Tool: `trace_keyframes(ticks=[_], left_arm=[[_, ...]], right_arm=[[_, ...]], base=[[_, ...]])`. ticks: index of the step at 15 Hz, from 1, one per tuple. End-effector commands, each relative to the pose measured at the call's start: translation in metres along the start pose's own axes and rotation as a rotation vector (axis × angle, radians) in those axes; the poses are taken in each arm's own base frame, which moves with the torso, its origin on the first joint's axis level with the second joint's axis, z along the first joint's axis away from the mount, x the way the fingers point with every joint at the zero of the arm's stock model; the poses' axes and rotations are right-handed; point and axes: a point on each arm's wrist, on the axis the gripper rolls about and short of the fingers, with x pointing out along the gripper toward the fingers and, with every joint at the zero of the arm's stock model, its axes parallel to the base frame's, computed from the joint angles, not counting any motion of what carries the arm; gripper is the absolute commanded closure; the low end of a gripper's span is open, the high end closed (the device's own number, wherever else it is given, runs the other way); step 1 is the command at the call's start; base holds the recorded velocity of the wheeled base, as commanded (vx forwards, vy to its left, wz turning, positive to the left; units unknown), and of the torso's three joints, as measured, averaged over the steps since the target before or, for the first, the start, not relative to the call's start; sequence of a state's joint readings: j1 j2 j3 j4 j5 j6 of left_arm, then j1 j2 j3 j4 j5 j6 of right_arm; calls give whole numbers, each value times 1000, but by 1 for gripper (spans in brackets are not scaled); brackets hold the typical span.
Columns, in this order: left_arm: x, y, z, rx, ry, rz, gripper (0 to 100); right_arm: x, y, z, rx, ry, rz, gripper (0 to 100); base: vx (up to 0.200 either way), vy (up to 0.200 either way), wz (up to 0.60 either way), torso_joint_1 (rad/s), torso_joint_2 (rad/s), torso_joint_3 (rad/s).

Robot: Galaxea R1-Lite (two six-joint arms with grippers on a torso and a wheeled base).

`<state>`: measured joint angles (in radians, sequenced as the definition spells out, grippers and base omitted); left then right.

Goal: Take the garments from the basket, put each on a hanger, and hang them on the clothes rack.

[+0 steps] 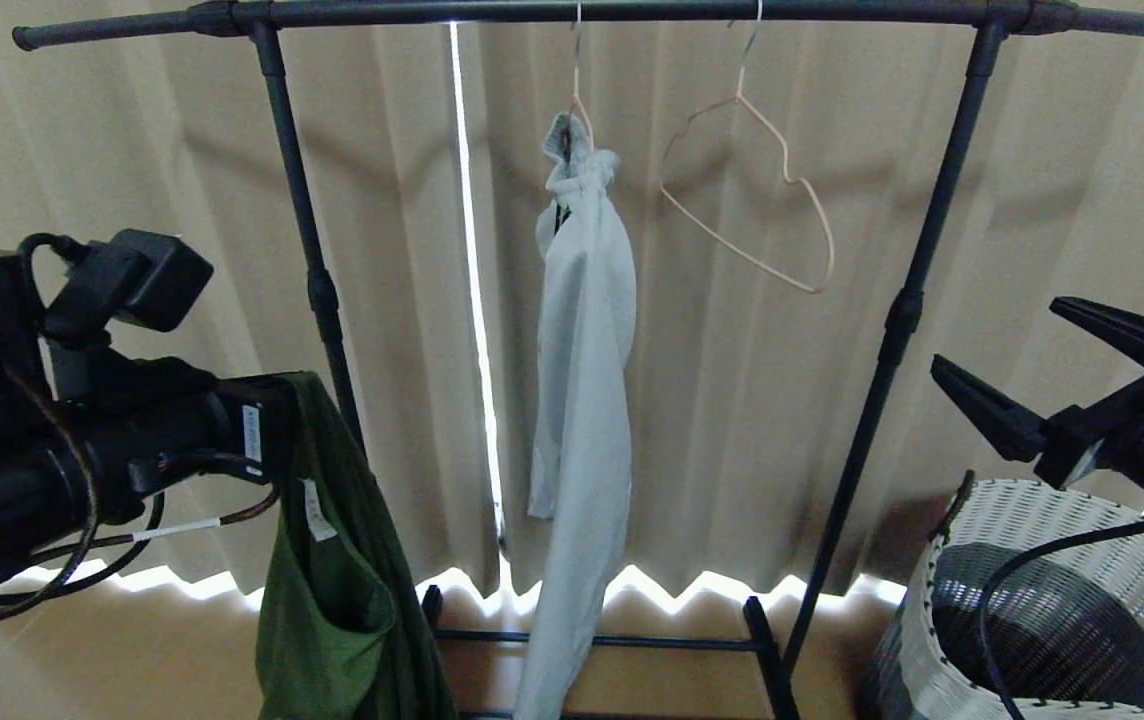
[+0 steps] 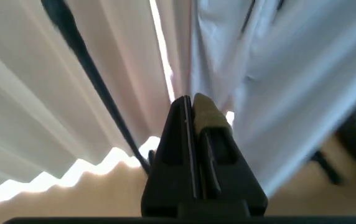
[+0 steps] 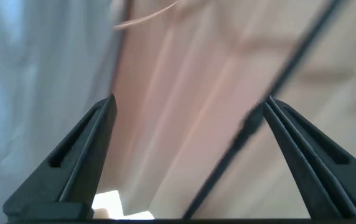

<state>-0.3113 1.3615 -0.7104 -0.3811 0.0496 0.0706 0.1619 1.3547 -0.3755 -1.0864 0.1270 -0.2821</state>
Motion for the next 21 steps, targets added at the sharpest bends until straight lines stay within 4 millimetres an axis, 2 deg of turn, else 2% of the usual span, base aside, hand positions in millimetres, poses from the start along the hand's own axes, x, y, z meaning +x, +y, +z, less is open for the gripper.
trace_keyframes(ticks=[1, 2, 5, 9, 10, 11, 13, 15, 17, 21], left_arm=[[-13, 1, -5, -39, -20, 3, 100], [-13, 1, -12, -79, -26, 3, 100], [-14, 1, -37, -78, -40, -3, 100], [-18, -1, -55, -77, -39, -64, 100], [-18, -1, -55, -77, -39, -64, 100], [-16, 1, -46, -73, -100, -57, 100], [-15, 1, -45, -71, -107, -57, 100], [-14, 9, -45, -79, -105, -21, 100], [-15, 11, -45, -82, -108, -7, 100], [-15, 11, -45, -80, -109, -10, 100]], right_arm=[[7, -2, -17, 24, 58, -15, 0], [3, -5, -27, 34, 99, -38, 0], [-8, -2, -39, 42, 153, -40, 0], [-22, -2, -49, 51, 245, -52, 0], [-22, -2, -49, 51, 245, -52, 0], [-23, -8, -55, 59, 284, -80, 0], [-28, -15, -65, 67, 328, -130, 0], [-47, -8, -75, 73, 369, -133, 0], [-56, -5, -74, 56, 358, -132, 0], [-55, -6, -73, 16, 353, -127, 0]], base=[[0, 0, 0, 0, 0, 0], [0, 0, 0, 0, 0, 0], [0, 0, 0, 0, 0, 0], [0, 0, 0, 0, 0, 0], [0, 0, 0, 0, 0, 0], [0, 0, 0, 0, 0, 0], [0, 0, 0, 0, 0, 0], [0, 0, 0, 0, 0, 0], [0, 0, 0, 0, 0, 0], [0, 0, 0, 0, 0, 0]])
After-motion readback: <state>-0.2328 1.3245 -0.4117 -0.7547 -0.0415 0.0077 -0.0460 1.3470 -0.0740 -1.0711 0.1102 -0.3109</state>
